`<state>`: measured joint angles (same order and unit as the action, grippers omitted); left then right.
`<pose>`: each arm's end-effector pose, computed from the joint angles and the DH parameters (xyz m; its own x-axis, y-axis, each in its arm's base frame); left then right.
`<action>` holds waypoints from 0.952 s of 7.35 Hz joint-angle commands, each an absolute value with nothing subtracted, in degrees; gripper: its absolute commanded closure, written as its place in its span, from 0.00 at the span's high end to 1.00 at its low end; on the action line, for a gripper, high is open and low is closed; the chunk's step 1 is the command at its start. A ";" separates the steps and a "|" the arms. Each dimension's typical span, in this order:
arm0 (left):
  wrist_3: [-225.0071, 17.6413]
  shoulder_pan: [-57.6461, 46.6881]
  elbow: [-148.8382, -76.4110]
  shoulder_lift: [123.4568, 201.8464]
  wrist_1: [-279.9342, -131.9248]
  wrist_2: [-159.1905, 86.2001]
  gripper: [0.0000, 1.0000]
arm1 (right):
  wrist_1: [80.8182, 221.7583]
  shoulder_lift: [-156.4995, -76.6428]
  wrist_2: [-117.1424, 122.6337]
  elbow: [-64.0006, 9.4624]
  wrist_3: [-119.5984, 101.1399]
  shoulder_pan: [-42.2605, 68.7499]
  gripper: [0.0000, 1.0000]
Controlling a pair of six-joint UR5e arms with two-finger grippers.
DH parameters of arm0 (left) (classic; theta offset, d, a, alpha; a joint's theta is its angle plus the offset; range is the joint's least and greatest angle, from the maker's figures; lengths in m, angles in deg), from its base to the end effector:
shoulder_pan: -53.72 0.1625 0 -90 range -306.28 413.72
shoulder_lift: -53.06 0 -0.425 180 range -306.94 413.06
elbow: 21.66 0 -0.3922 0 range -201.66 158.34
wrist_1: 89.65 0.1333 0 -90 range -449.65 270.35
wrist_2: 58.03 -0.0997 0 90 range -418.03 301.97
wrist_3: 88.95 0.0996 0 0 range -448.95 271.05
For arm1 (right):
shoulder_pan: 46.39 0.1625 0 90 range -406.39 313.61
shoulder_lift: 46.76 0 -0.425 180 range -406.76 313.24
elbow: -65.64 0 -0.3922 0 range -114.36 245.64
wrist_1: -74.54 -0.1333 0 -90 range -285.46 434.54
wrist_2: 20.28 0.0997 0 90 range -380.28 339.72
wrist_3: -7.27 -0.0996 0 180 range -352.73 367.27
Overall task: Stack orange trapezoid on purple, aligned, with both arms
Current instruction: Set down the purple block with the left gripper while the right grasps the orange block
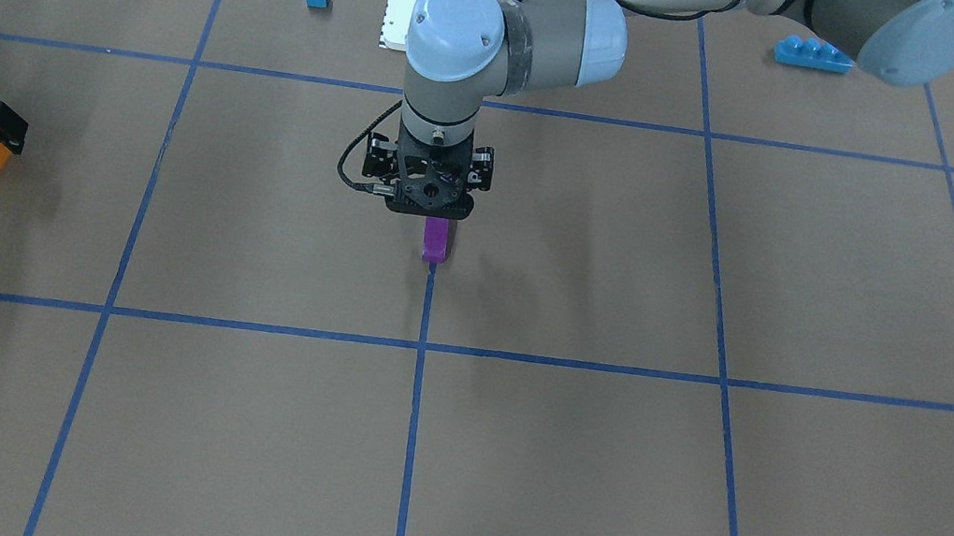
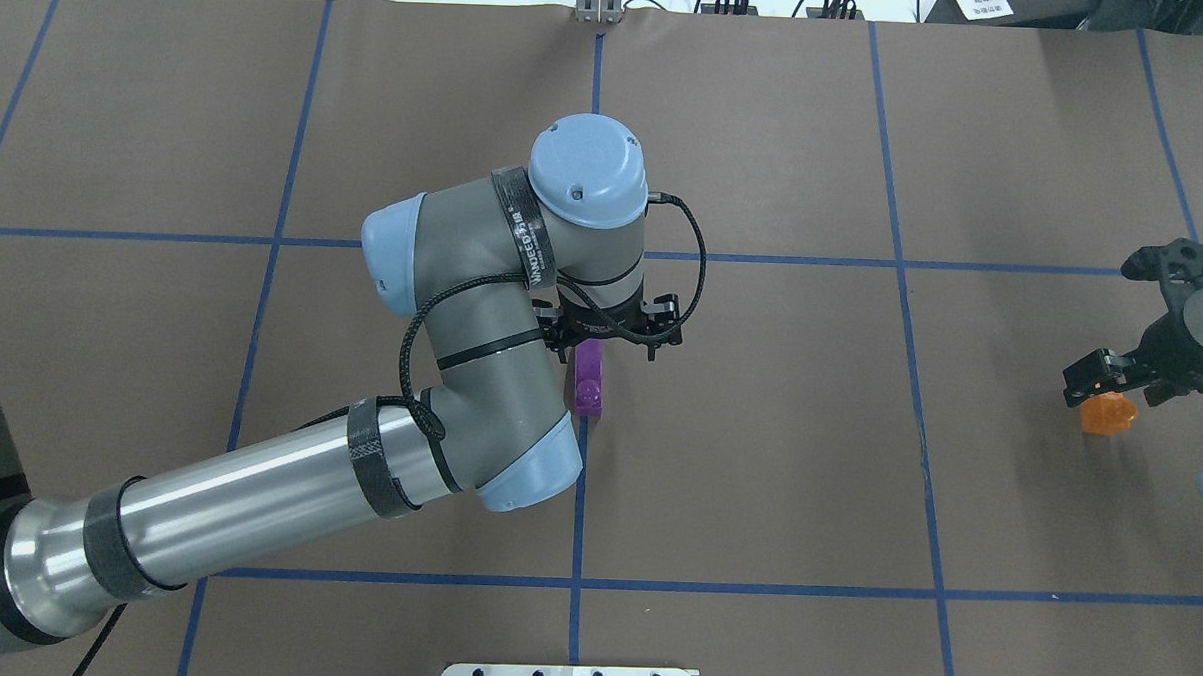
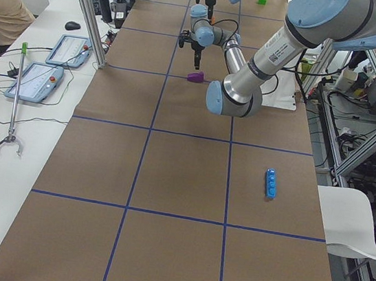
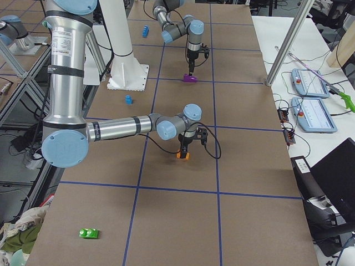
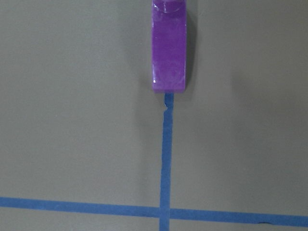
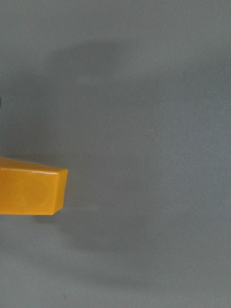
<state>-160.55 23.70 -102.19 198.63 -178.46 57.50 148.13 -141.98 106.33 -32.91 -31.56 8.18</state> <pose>0.6099 -0.4568 0.1135 0.6412 -0.0415 -0.7662 -0.0152 0.9977 -0.0668 -0.2144 -0.4288 0.6045 0.7607 -0.0095 0.6490 0.0882 0.9921 -0.0888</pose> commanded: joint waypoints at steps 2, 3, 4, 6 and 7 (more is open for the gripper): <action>-160.67 23.66 -102.25 198.61 -178.42 56.93 1.00 | 142.14 -141.77 107.25 -27.80 -32.19 7.75 0.09; -160.67 23.66 -102.42 198.52 -178.42 56.93 1.00 | 142.13 -141.77 109.34 -28.49 -32.28 7.93 0.00; -160.67 23.66 -102.43 198.52 -178.42 56.93 1.00 | 141.96 -142.03 110.23 -29.10 -32.28 8.19 0.00; -160.24 22.79 -102.51 198.43 -178.51 56.93 1.00 | 146.92 -141.43 109.81 -37.76 -33.06 8.55 0.00; -159.97 22.17 -104.78 195.64 -178.51 57.02 1.00 | 152.18 -136.90 108.67 -41.46 -37.33 8.46 0.00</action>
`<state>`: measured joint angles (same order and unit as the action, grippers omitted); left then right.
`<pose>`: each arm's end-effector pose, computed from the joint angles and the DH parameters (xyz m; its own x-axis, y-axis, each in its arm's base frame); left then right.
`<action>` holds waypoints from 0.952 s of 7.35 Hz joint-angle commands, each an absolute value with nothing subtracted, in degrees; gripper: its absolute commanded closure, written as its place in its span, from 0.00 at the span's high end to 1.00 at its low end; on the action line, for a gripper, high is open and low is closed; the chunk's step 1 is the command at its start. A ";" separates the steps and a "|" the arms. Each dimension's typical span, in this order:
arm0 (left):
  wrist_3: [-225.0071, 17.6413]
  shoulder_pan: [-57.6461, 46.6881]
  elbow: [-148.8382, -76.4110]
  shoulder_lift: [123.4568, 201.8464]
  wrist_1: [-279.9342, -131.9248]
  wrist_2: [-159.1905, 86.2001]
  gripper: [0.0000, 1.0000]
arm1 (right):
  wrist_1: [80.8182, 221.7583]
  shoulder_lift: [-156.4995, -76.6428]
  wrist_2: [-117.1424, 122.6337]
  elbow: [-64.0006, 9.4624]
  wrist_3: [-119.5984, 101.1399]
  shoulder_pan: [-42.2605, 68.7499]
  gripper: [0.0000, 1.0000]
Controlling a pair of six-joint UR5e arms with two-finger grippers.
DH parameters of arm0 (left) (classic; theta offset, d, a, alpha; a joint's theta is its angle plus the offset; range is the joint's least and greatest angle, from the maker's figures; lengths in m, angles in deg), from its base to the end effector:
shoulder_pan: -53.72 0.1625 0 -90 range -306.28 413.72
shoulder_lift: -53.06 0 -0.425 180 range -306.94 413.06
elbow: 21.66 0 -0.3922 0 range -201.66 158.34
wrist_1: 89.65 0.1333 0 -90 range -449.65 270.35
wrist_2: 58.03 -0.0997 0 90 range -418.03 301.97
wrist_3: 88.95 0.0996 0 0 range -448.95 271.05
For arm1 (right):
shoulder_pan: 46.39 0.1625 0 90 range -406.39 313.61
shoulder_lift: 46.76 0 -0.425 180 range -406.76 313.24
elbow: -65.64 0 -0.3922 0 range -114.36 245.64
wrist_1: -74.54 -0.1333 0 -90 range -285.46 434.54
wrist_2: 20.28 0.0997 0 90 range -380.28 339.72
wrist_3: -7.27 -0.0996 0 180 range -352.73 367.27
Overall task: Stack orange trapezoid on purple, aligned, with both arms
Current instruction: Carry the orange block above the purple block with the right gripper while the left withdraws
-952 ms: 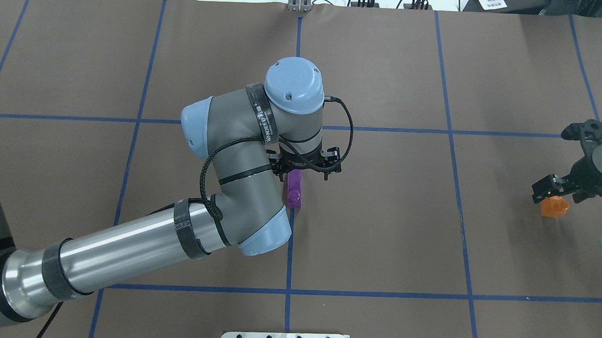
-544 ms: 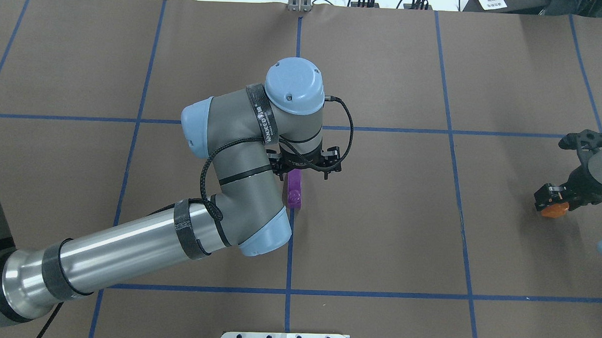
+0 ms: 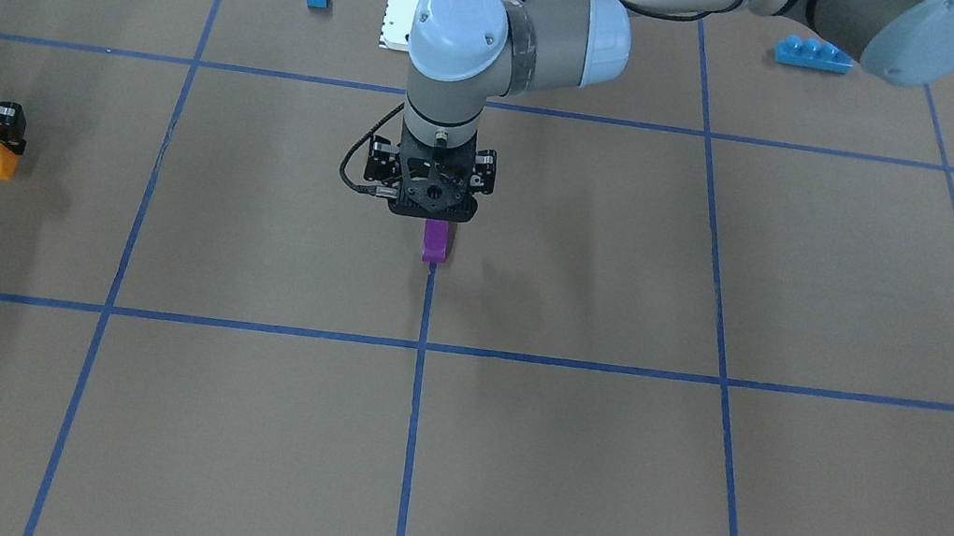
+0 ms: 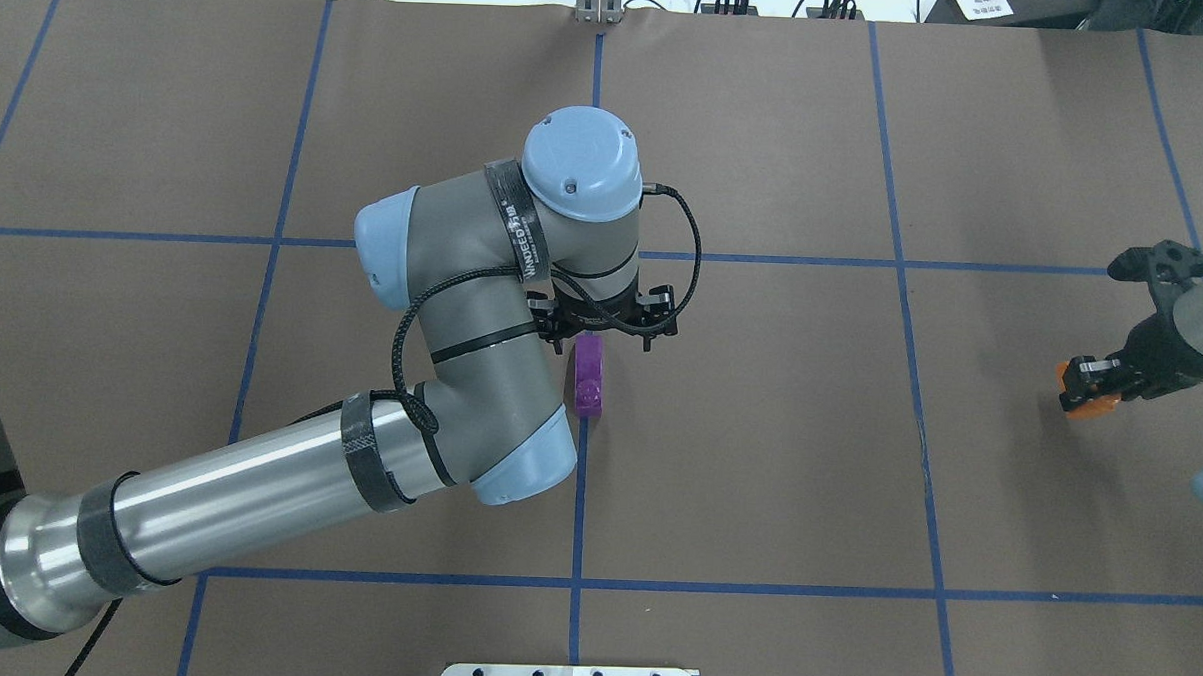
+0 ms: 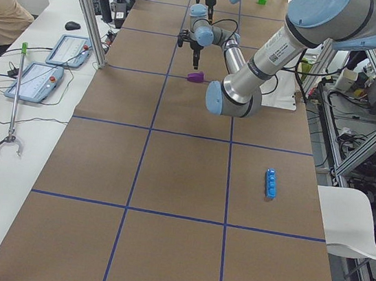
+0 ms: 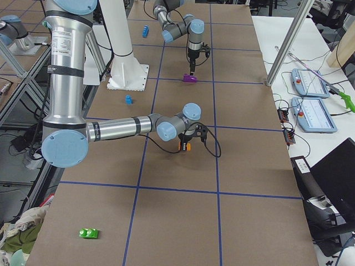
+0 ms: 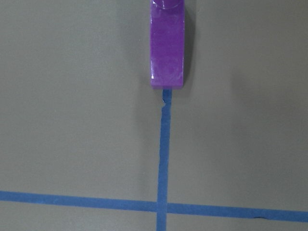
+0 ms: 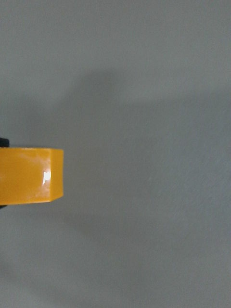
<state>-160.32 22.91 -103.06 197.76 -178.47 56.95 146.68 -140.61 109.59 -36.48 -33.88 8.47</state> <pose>0.6001 -0.4641 0.1190 0.6428 -0.0462 -0.7646 0.0030 0.9983 -0.0578 -0.2211 -0.4348 0.5548 0.6903 -0.0234 0.7232 0.0830 0.9954 -0.0471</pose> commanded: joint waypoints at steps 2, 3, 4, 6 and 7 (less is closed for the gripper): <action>-153.77 20.59 -119.40 180.14 -179.30 57.20 1.00 | 153.55 -125.31 106.13 -42.38 -55.03 1.03 0.00; -151.47 19.54 -124.61 173.45 -179.30 57.46 1.00 | 154.16 -119.42 102.19 -42.12 -63.13 -4.32 0.00; -149.18 18.74 -127.62 169.03 -179.30 57.55 1.00 | 158.35 -112.75 98.68 -41.33 -67.48 -9.77 0.00; -141.02 16.03 -132.73 159.35 -179.74 57.72 1.00 | 168.81 -96.76 90.94 -35.13 -68.49 -18.14 0.00; -140.98 15.75 -132.75 158.88 -179.82 57.72 1.00 | 168.41 -93.90 88.64 -31.78 -70.23 -20.87 0.00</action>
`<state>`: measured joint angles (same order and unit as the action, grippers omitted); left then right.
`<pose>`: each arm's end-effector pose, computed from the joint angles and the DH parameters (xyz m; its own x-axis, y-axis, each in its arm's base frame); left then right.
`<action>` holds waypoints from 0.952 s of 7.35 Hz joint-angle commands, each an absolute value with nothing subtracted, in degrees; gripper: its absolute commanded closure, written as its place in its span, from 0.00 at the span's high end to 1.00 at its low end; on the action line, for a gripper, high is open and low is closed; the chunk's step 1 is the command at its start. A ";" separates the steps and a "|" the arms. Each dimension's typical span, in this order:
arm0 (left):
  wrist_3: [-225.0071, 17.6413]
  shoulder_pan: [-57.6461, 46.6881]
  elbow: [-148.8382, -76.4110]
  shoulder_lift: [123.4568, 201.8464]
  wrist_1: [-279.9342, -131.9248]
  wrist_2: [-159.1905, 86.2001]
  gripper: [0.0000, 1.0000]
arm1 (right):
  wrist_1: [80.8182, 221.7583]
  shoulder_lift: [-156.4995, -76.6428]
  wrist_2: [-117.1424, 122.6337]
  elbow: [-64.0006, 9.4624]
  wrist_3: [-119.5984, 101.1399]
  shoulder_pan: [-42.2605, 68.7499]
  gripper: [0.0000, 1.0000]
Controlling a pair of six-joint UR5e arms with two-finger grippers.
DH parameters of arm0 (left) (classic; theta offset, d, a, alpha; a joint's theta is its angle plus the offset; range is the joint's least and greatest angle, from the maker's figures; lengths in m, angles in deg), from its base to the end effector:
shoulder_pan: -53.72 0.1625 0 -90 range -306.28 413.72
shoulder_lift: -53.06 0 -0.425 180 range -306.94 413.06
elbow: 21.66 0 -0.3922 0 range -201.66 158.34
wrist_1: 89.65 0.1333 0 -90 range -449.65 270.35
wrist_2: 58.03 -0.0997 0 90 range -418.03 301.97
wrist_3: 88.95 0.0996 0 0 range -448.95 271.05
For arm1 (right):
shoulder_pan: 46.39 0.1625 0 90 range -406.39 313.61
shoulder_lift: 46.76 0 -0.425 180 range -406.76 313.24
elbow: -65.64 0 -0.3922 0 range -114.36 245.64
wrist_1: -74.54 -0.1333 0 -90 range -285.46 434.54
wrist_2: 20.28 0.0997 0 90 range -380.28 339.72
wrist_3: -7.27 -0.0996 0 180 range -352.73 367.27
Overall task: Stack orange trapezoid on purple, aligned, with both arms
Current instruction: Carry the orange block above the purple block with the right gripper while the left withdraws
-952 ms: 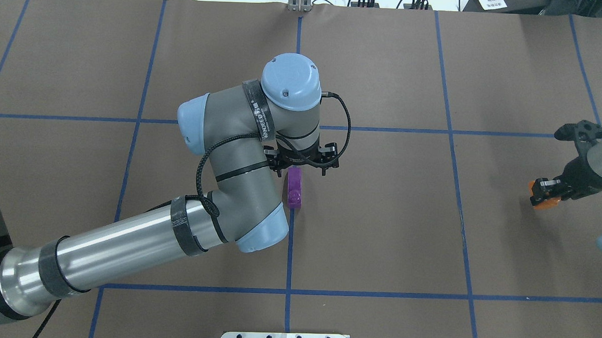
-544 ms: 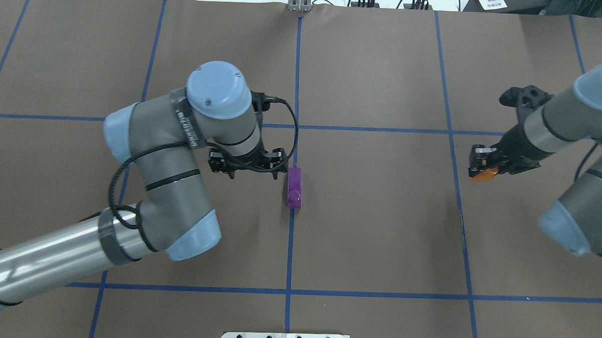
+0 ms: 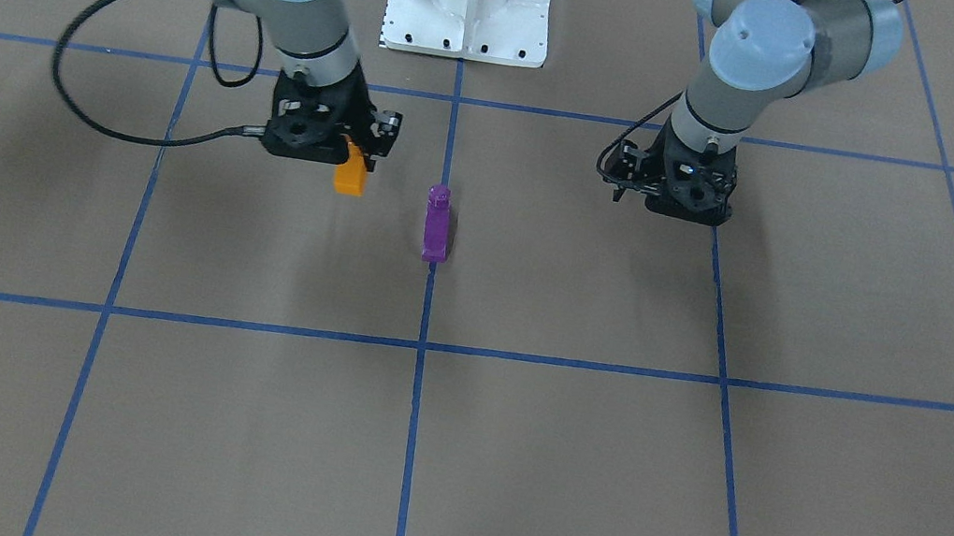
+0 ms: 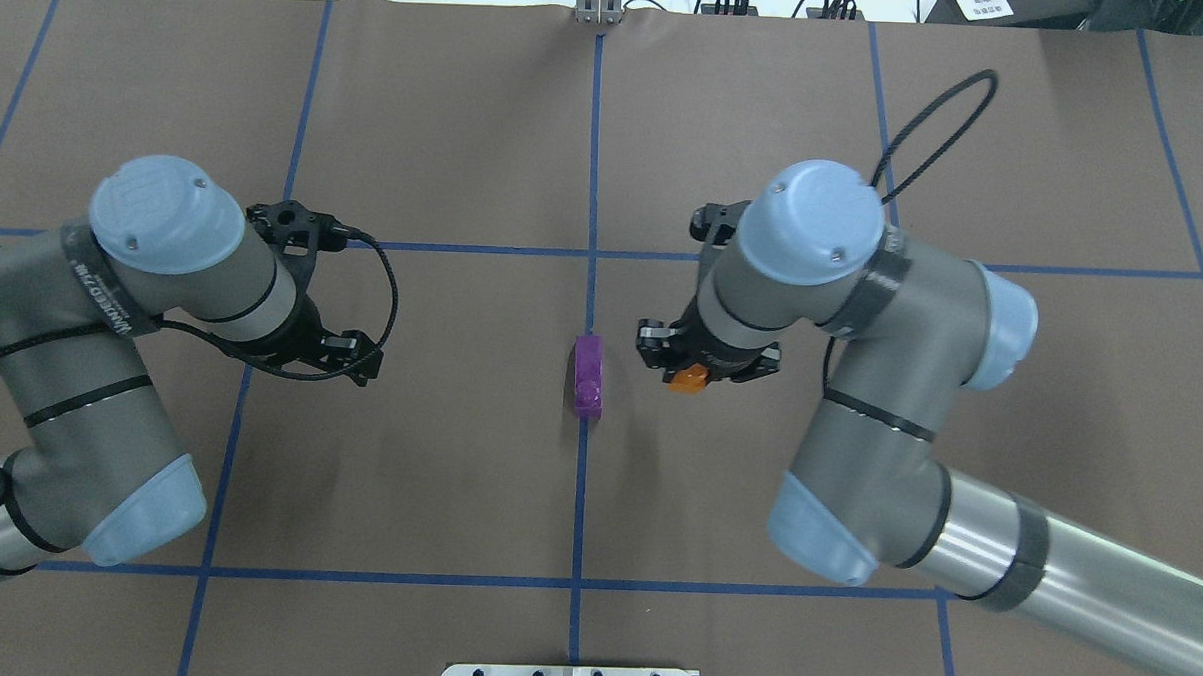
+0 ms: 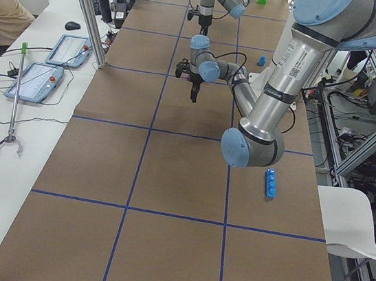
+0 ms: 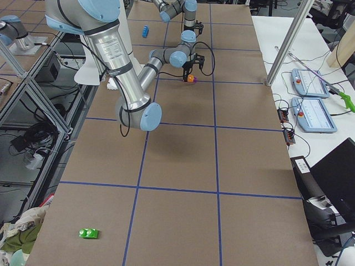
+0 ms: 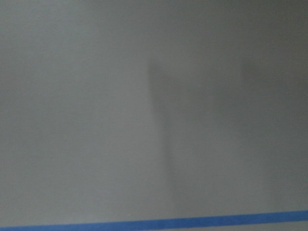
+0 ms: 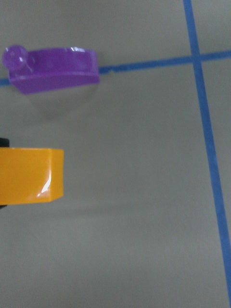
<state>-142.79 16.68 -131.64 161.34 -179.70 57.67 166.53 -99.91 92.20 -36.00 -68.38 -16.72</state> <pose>0.4048 -0.4184 0.3318 0.6993 0.1383 -0.7013 -0.1046 0.9903 0.0910 -0.5178 -0.4046 0.1999 0.6331 0.0971 0.7680 -0.0614 0.9953 -0.0752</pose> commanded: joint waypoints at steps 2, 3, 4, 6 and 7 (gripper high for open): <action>-141.07 15.75 -132.66 158.79 -179.74 57.72 1.00 | 168.23 -90.02 87.22 -27.28 -69.99 -22.21 0.00; -141.33 15.83 -132.57 158.88 -179.82 57.72 1.00 | 168.41 -90.01 86.52 -27.09 -69.55 -22.13 0.00; -141.51 15.92 -132.57 158.96 -179.83 57.72 1.00 | 168.41 -89.92 85.64 -26.91 -68.15 -22.13 0.00; -141.69 16.01 -132.75 159.23 -179.83 57.64 1.00 | 168.50 -89.92 85.02 -25.78 -64.37 -21.43 0.00; -141.77 16.01 -132.75 159.40 -179.83 57.64 1.00 | 168.50 -89.92 85.02 -25.16 -63.49 -21.25 0.00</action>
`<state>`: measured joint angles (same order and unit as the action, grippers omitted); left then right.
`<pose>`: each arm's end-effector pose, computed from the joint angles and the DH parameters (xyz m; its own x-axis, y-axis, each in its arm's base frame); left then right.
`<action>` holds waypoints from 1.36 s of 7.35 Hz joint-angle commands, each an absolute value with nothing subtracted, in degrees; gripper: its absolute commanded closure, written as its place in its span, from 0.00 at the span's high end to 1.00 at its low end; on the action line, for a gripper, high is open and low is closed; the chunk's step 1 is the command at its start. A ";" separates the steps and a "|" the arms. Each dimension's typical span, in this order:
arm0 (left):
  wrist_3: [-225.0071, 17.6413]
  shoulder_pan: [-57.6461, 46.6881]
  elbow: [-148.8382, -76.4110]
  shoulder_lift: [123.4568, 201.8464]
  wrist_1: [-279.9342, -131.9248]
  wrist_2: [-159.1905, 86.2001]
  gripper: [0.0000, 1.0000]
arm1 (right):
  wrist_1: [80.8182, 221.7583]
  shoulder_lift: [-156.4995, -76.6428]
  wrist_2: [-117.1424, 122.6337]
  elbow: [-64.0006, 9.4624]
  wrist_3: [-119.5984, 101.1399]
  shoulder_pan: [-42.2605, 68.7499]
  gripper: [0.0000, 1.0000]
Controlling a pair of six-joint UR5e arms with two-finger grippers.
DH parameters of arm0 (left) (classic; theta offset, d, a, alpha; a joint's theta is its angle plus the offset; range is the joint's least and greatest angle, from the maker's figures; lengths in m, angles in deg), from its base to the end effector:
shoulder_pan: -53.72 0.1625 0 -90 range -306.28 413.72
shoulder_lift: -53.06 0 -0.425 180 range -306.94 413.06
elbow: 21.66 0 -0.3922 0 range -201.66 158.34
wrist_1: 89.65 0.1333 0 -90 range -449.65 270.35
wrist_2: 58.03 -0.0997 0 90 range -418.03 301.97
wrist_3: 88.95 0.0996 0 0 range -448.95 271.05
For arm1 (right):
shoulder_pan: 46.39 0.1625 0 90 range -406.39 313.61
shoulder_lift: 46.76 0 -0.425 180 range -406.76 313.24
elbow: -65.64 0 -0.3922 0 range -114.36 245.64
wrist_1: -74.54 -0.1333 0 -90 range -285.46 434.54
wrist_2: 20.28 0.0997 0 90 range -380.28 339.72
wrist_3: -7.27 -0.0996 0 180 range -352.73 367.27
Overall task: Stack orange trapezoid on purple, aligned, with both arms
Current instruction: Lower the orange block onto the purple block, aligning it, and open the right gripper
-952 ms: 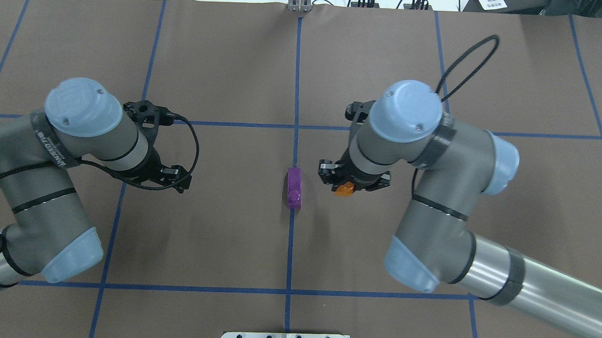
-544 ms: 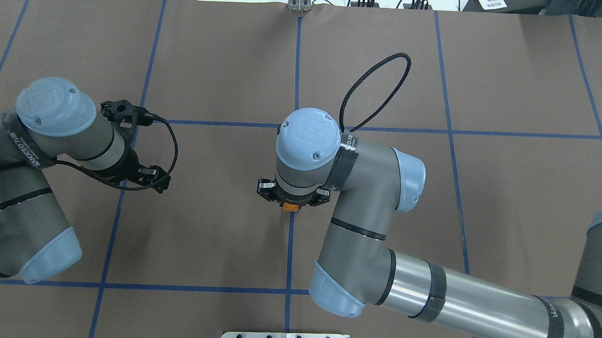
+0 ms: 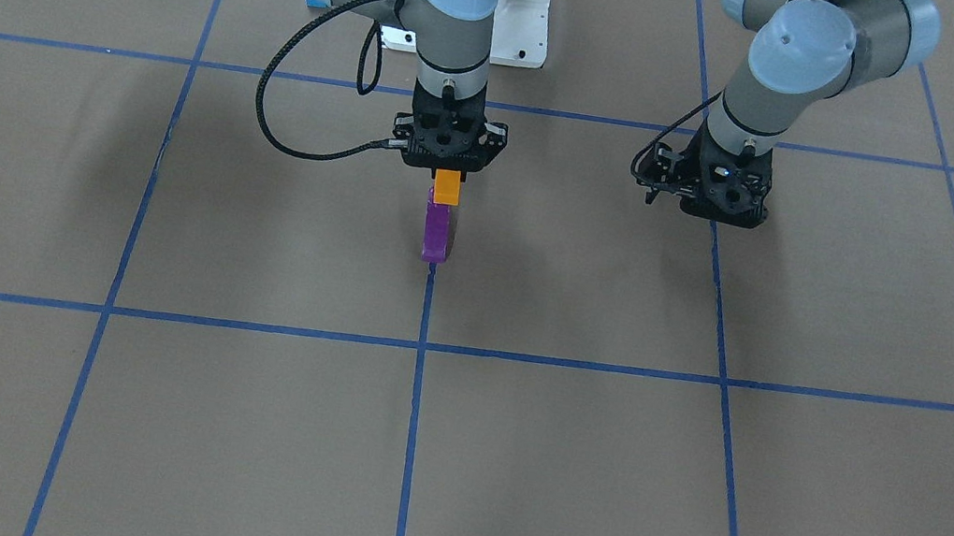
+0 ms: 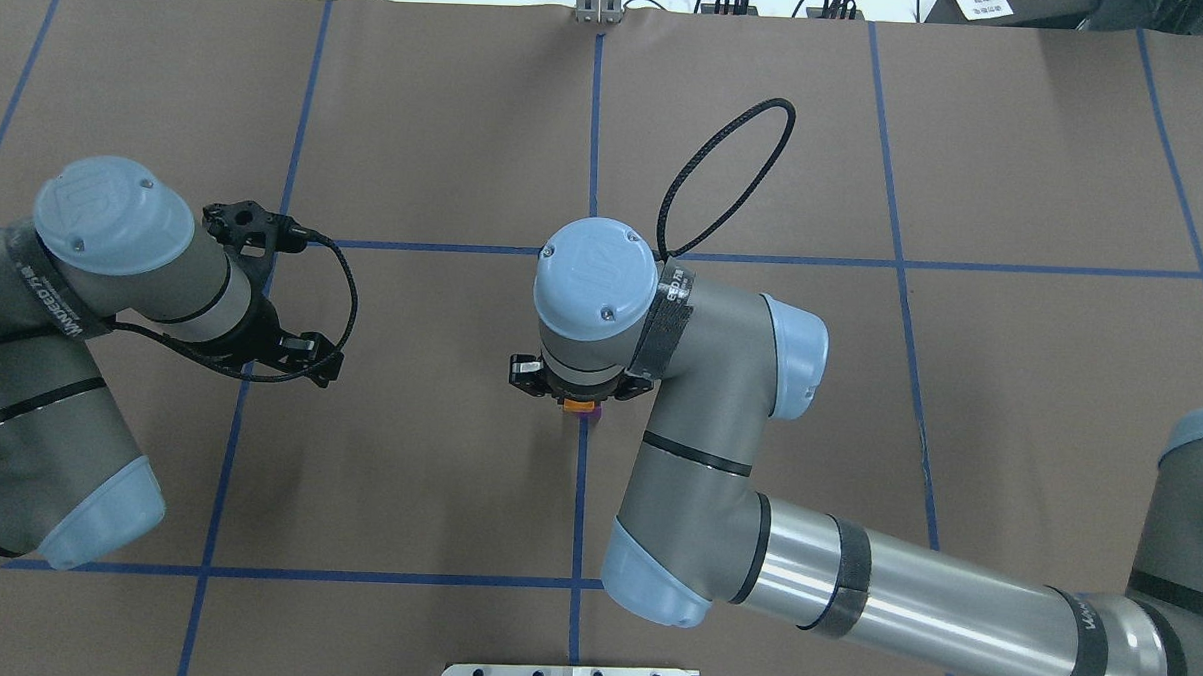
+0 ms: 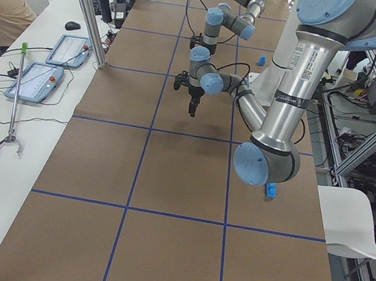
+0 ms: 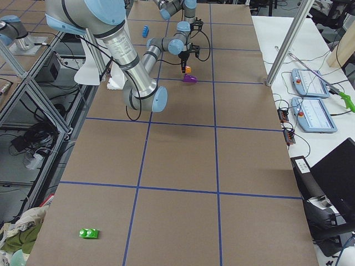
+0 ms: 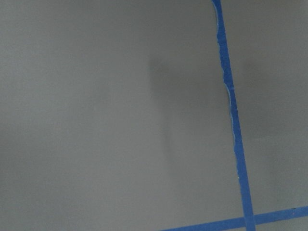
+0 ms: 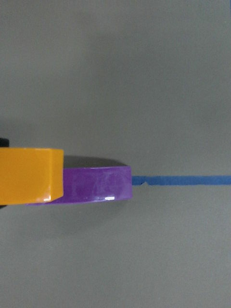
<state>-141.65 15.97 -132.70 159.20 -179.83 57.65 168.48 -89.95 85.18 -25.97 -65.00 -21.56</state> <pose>0.3910 -0.4168 0.3446 0.7083 0.1423 -0.6914 -0.1073 0.9898 0.0937 -0.5982 -0.3944 0.1586 0.6884 -0.0049 0.7253 -0.0269 0.9991 0.0322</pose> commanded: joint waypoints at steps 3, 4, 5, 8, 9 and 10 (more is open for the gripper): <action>-142.13 16.19 -132.66 159.49 -179.83 57.64 1.00 | 168.32 -89.83 85.02 -23.75 -63.30 -21.43 0.00; -142.21 16.19 -132.66 159.49 -179.83 57.64 1.00 | 168.41 -89.92 85.02 -23.75 -63.22 -21.43 0.00; -142.21 16.19 -132.66 159.58 -179.83 57.64 1.00 | 168.32 -89.92 85.02 -23.57 -63.30 -21.51 0.00; -142.56 16.19 -132.66 159.58 -179.82 57.64 1.00 | 168.23 -89.92 85.11 -22.52 -62.17 -21.60 0.00; -142.57 16.19 -132.75 159.58 -179.83 57.64 1.00 | 168.23 -89.92 85.19 -22.34 -61.29 -21.51 0.00; -142.65 16.19 -132.75 159.58 -179.74 57.64 1.00 | 168.23 -89.92 85.19 -21.99 -61.20 -21.60 0.00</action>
